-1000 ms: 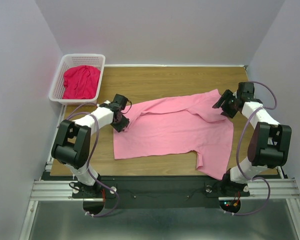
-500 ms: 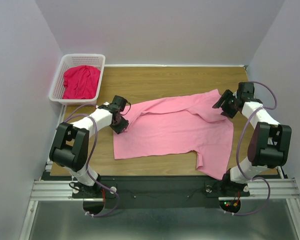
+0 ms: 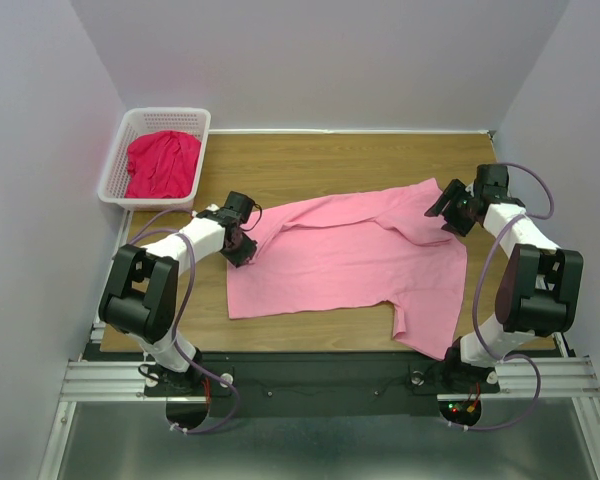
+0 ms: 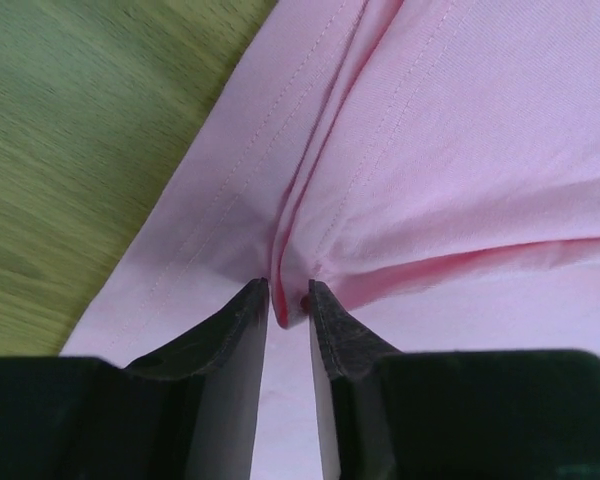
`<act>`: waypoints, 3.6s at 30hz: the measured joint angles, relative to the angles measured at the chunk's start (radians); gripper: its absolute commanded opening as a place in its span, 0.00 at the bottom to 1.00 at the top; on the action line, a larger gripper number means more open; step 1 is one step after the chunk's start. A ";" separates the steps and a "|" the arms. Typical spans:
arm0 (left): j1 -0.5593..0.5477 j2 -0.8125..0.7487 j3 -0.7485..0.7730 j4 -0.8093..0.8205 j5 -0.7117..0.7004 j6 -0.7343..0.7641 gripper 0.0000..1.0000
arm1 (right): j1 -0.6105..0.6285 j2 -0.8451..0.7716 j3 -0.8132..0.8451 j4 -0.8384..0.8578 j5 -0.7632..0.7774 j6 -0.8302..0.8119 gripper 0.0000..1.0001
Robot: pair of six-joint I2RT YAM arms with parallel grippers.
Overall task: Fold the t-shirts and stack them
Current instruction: Fold the tshirt
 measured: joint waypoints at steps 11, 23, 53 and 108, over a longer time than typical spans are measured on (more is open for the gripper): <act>0.000 0.000 0.000 0.019 -0.021 0.027 0.04 | 0.000 0.003 0.000 0.000 0.051 0.001 0.66; 0.000 0.000 0.000 0.062 -0.029 0.074 0.00 | -0.020 0.034 0.000 -0.014 0.169 -0.003 0.66; 0.000 -0.011 -0.014 0.099 -0.021 0.097 0.00 | -0.048 0.117 0.000 -0.015 0.291 -0.007 0.51; 0.227 0.294 0.635 0.154 -0.099 0.459 0.00 | -0.047 0.276 0.607 -0.044 0.179 0.046 0.01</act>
